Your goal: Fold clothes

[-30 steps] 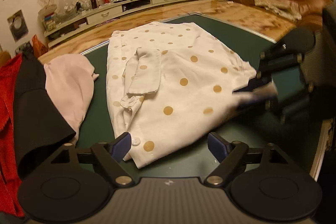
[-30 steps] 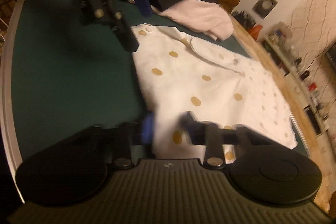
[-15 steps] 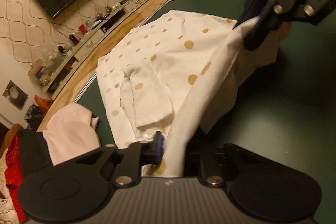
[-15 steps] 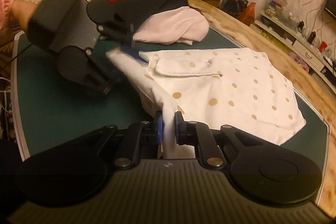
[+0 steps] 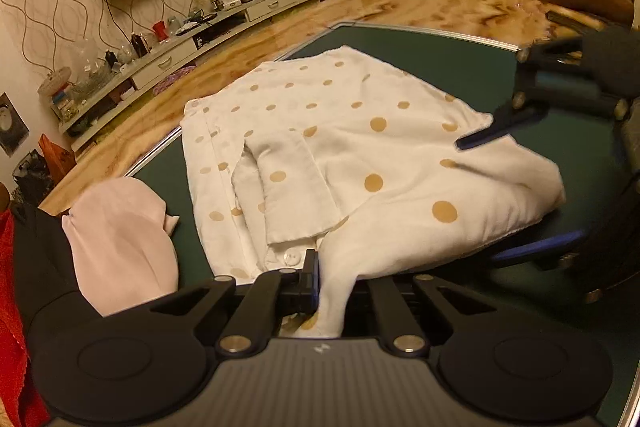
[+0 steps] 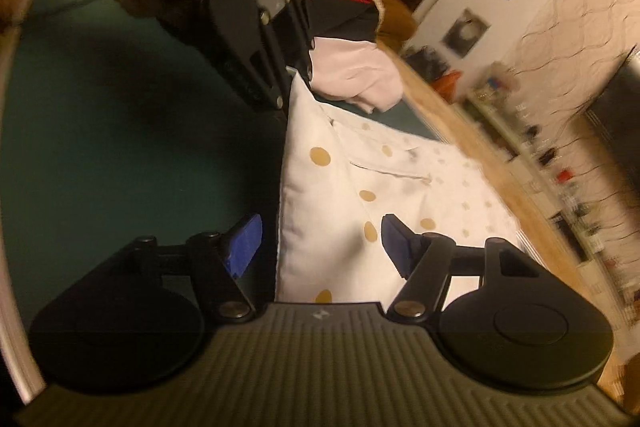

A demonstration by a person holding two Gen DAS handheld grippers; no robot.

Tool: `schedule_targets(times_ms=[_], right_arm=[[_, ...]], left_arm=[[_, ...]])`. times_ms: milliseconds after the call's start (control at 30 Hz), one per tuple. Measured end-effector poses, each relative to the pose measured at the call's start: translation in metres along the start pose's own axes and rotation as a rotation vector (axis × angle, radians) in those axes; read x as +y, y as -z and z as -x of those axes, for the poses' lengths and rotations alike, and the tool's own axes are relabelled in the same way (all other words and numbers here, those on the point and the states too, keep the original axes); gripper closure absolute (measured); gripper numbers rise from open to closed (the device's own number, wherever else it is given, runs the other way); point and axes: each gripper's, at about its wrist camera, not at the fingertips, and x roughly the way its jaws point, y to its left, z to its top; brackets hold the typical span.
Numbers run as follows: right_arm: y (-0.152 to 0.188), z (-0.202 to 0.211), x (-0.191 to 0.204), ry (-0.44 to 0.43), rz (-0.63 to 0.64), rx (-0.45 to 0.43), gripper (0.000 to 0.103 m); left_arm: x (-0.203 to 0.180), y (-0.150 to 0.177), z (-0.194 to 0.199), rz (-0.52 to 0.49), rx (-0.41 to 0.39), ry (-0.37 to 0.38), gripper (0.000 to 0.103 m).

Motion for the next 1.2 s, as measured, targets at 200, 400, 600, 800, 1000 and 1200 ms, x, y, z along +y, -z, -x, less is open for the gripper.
schedule_targets(times_ms=[200,400,600,800,1000,1200], right_arm=[[0.014,-0.020,0.002,0.085,0.026,0.052,0.029],[0.019,-0.021,-0.005,0.062,0.084,0.048,0.079],[0.014,-0.009,-0.008,-0.040,0.061,0.098,0.090],[-0.004,0.059,-0.018,-0.238,-0.040,0.121,0.090],[-0.028,0.122,-0.036,-0.502,-0.146,0.174,0.090],[-0.038,0.129,-0.093,-0.775,-0.416,0.232,0.090]], left_arm=[[0.002,-0.001,0.001,-0.001,0.004,0.006,0.098],[-0.009,0.001,-0.008,-0.031,0.028,-0.016,0.098],[-0.026,0.011,0.011,0.005,0.024,0.005,0.099],[-0.041,0.010,0.076,0.031,0.032,0.090,0.099],[-0.050,0.004,0.142,0.057,0.042,0.181,0.099],[-0.025,-0.027,0.148,0.061,0.062,0.278,0.099]])
